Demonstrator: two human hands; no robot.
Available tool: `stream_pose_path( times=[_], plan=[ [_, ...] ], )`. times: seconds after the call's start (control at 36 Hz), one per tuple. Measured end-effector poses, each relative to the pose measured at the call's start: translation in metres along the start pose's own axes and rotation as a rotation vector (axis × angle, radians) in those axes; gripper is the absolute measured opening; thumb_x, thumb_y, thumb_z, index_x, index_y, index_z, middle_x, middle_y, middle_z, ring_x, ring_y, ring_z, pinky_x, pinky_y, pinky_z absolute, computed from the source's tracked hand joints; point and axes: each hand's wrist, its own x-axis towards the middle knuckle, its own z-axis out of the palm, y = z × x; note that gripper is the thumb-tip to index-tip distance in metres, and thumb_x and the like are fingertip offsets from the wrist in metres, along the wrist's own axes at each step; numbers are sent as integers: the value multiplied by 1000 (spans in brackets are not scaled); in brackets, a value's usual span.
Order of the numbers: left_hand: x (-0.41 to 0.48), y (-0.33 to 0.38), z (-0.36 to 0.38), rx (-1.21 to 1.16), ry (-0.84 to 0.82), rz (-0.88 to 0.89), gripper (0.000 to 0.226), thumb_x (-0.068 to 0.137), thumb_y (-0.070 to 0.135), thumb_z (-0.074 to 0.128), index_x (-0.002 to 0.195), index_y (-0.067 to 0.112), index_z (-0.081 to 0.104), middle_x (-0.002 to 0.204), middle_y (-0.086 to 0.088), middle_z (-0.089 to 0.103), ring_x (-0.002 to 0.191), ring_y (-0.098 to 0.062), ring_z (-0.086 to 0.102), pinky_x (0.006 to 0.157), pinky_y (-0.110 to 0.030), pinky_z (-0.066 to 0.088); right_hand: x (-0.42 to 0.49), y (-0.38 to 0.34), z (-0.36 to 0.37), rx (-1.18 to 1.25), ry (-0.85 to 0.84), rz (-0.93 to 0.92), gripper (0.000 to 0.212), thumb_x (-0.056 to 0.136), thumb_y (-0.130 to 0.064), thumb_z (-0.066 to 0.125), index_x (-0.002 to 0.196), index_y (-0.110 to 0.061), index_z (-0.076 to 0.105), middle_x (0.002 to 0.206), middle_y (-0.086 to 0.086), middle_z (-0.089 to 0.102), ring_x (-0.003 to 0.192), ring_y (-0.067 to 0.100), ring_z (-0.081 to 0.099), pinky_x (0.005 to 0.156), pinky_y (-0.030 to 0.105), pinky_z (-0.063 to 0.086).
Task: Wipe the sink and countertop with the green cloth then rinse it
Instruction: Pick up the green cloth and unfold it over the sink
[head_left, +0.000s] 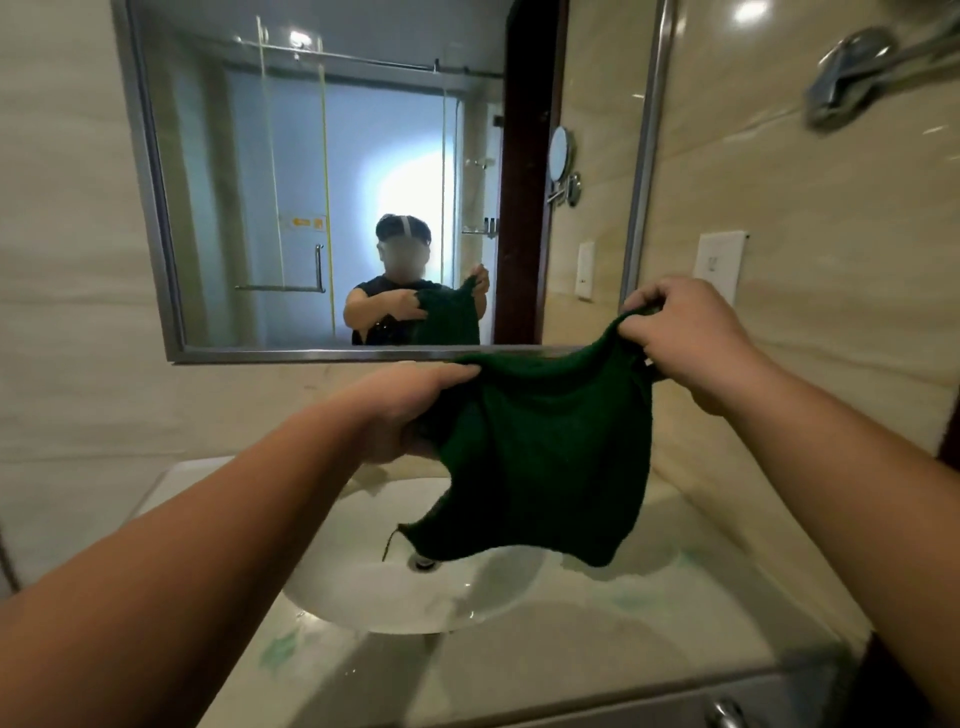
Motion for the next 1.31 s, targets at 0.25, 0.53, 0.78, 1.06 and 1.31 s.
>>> stream_pose_path(
  times=[0.25,0.53,0.78,1.06,1.31],
  plan=[
    [-2,17,46,-170,-281,7,40,105,28,53,137,7,62,129,-20,74,122,-35,70,103,-49,56,-27,-29,14,182,-270,21,11,96,-17,65,106,-20,65,106,14,70,89,26,75,69,45,66],
    [2,5,52,-42,-341,194,42,100,5,64,140,19,58,127,-16,74,118,-36,73,104,-63,54,-33,-29,15,118,-526,-37,52,103,-16,53,149,-41,48,120,0,70,92,24,78,80,44,66],
    [7,12,51,-192,-365,234,46,102,3,55,144,21,59,135,-15,71,125,-38,68,103,-53,54,-23,56,3,270,-606,203,44,87,-51,73,124,-28,69,119,-4,76,115,21,69,108,47,51],
    [43,2,55,-185,-242,117,35,103,1,53,133,14,65,122,-18,77,112,-35,75,91,-44,63,-44,111,38,565,-662,235,26,97,-13,63,120,-2,68,116,13,76,108,30,71,86,38,59],
    [100,-37,73,299,-75,-63,50,92,35,80,127,10,55,119,-13,68,100,-28,70,75,-39,62,-10,123,35,848,-466,321,26,103,-10,56,127,-1,58,98,20,70,88,28,70,74,41,62]
  ],
)
